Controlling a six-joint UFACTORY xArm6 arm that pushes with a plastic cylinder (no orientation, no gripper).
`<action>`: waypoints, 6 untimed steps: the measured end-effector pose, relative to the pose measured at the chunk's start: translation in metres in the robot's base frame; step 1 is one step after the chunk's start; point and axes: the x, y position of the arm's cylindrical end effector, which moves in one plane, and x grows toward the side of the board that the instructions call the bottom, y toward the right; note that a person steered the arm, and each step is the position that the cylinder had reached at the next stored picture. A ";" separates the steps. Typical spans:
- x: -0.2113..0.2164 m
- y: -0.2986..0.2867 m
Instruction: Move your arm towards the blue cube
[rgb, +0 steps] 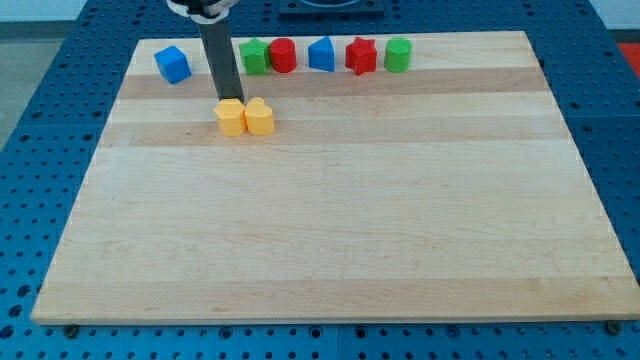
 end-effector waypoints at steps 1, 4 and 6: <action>-0.004 -0.019; -0.011 -0.123; -0.061 -0.139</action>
